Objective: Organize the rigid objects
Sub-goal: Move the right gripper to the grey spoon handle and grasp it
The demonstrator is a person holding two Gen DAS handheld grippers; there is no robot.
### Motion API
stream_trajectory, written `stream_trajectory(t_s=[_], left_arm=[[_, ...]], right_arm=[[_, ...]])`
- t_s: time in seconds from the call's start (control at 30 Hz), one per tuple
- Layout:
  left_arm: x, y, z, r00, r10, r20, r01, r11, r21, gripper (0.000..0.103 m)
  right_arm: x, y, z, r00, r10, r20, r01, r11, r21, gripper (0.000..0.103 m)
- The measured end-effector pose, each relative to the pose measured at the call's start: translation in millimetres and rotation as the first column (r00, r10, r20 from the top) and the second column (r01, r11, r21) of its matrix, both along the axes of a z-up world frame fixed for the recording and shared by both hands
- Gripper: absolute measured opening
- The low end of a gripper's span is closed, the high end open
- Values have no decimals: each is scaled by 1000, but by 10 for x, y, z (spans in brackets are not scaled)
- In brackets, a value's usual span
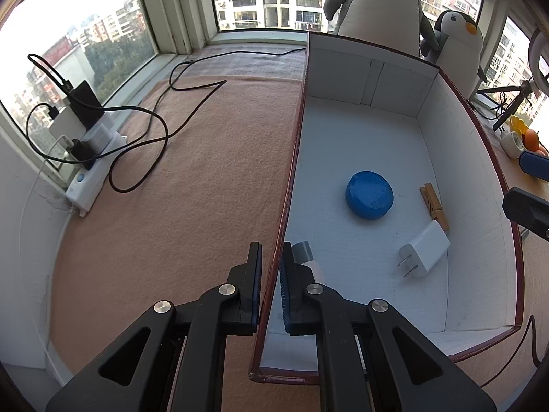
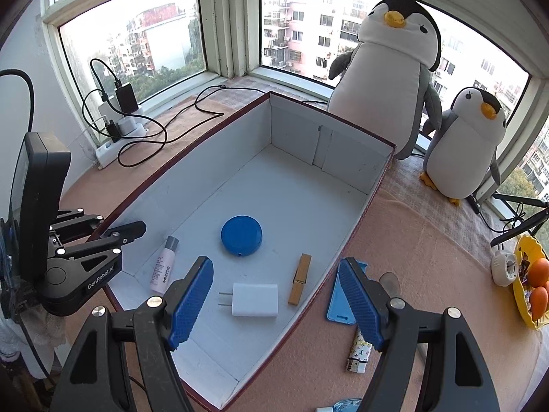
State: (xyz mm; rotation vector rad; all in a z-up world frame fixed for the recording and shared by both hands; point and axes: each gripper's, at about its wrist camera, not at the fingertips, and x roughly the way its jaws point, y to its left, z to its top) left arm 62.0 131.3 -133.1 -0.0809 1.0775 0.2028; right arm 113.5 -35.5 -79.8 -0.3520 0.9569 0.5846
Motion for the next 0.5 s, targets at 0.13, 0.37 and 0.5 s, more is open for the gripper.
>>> stream_trajectory(t_s=[0.13, 0.37, 0.5], left_arm=[[1, -2, -6, 1000, -1, -1, 1, 1000, 1, 9], [3, -9, -8, 1000, 3, 0, -3, 1000, 2, 9], [-1, -12, -1, 1000, 4, -2, -4, 1000, 2, 9]], right_arm=[[53, -227, 13, 999, -37, -15, 37, 999, 24, 72], [144, -690, 0, 996, -85, -7, 85, 996, 13, 72], [223, -1007, -63, 993, -115, -25, 115, 993, 12, 72]])
